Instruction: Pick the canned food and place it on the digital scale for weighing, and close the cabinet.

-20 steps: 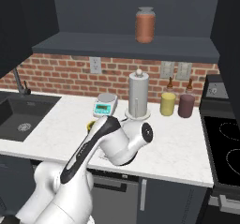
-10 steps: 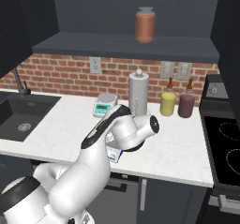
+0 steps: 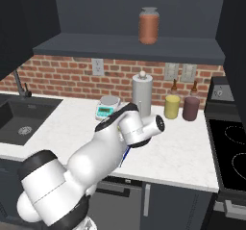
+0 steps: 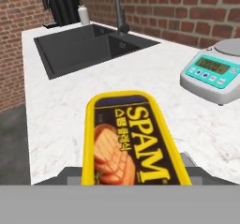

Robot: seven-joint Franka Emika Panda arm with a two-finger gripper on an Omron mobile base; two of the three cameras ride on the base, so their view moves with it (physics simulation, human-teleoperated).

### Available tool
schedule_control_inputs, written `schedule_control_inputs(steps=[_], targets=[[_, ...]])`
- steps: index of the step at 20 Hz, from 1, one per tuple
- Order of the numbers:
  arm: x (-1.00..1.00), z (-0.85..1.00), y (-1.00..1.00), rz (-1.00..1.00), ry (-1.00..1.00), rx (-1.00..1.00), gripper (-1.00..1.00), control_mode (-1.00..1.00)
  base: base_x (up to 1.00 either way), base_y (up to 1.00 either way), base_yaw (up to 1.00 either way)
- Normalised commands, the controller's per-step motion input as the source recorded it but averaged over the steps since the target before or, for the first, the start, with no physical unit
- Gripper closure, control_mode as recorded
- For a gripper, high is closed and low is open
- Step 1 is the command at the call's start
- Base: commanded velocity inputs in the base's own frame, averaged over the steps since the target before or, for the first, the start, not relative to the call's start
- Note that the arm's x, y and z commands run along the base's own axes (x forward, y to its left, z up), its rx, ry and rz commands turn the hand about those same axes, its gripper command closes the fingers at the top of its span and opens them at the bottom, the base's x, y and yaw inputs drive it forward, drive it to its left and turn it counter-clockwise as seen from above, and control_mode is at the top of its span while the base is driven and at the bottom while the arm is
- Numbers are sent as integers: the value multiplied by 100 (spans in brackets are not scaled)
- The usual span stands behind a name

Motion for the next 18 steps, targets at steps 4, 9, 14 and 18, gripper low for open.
schedule_control_inputs(steps=[4,9,14,18], targets=[[1,-20,0,0,-2,-8,100,-100,0,0,0],[0,-17,0,0,-2,-6,100,-100,0,0,0],[0,-24,0,0,0,-3,100,-100,0,0,0],[0,-21,0,0,-7,-1,100,-100,0,0,0]])
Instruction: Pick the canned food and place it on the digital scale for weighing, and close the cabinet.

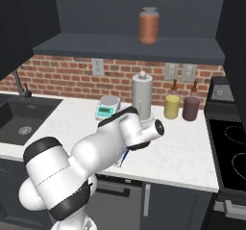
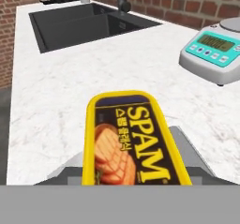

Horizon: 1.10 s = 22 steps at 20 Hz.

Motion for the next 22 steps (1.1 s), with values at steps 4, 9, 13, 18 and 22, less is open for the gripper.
schedule_control_inputs(steps=[4,9,13,18,22], targets=[[4,-25,0,0,-11,0,100,-100,0,0,0],[19,-20,0,0,-2,0,100,-100,0,0,0],[16,-15,0,0,0,0,100,-100,0,0,0],[0,-12,6,0,0,0,-100,-100,0,0,0],[0,0,0,0,-1,0,-100,-100,0,0,0]])
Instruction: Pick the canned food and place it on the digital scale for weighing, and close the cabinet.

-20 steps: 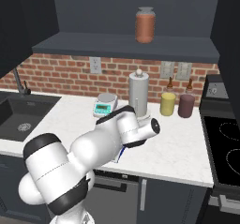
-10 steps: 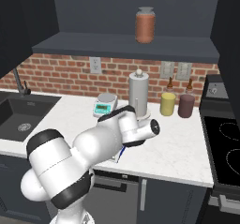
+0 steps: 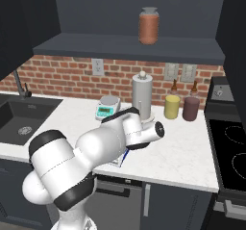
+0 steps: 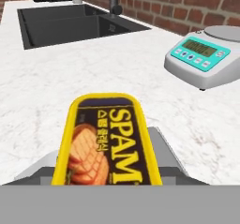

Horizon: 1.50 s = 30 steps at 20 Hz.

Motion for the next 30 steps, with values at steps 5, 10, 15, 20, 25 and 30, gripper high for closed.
schedule_control_inputs(steps=[5,10,15,20,25,30], targets=[[-21,7,0,0,-12,0,-100,-100,0,0,0],[-4,11,0,0,-7,0,-100,-100,0,0,0],[-1,19,0,0,-10,0,-100,-100,0,0,0],[-21,40,0,0,-25,0,-100,-100,0,0,0],[-46,55,-25,0,-31,14,-100,-100,0,0,0],[-48,58,-24,0,-34,26,-100,-100,0,0,0]])
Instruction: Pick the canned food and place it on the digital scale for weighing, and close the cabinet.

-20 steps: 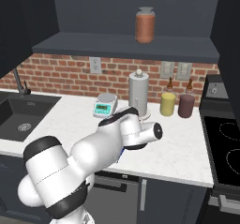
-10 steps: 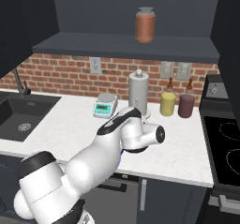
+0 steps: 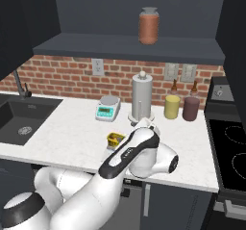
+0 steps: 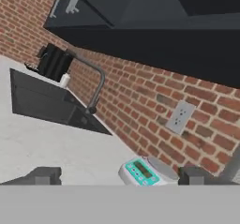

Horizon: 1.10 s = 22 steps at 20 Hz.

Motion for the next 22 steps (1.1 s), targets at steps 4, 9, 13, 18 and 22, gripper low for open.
schedule_control_inputs(steps=[4,9,13,18,22], targets=[[-35,74,-20,0,-42,18,-100,-100,0,0,0],[-16,78,-17,0,-39,12,-100,-100,0,0,0],[0,55,-26,0,-24,12,-100,-100,0,0,0],[0,36,-52,0,-6,14,-100,-100,0,0,0],[-1,24,-54,0,-15,18,-100,-100,0,0,0]])
